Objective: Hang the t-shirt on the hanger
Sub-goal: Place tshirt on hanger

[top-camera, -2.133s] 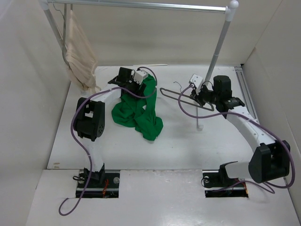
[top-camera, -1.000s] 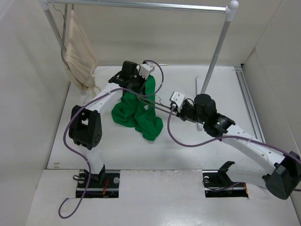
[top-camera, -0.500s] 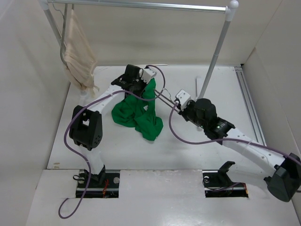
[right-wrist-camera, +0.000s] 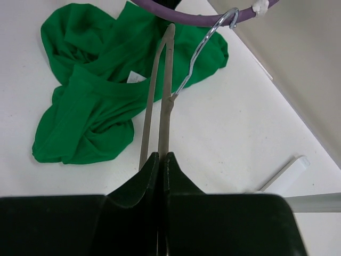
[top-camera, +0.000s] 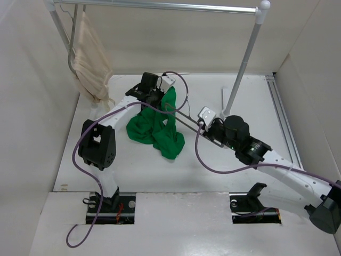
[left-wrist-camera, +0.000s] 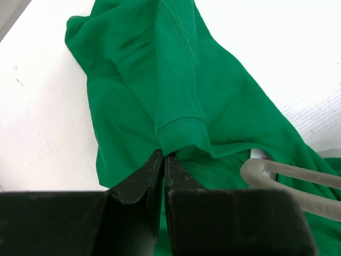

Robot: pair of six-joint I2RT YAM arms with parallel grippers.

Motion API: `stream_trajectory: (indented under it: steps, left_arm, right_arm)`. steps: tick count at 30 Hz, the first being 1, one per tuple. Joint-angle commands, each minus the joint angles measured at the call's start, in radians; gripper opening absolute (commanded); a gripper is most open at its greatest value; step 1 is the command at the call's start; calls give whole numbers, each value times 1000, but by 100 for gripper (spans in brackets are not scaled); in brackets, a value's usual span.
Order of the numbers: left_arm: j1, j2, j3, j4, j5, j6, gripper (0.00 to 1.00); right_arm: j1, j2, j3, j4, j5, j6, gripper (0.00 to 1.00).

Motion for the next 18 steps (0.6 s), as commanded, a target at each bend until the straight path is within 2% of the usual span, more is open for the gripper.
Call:
stream_trajectory:
  steps: [1,9,13,18]
  left_arm:
    - [-1,-44,38,-4,-16,-11,0]
    - [-1,-44,38,-13,-16,-21,0]
    - [-1,-24,47,-35,-16,-21,0]
    - [-1,-24,58,-67,36,-44,0]
  right_arm:
    - [27,-2,33,64,-29,-13,0]
    - [27,196,113,121,-52,-76,0]
    - [27,219,148,121,-86,-86,0]
    - [27,201,127,130,40,-49,0]
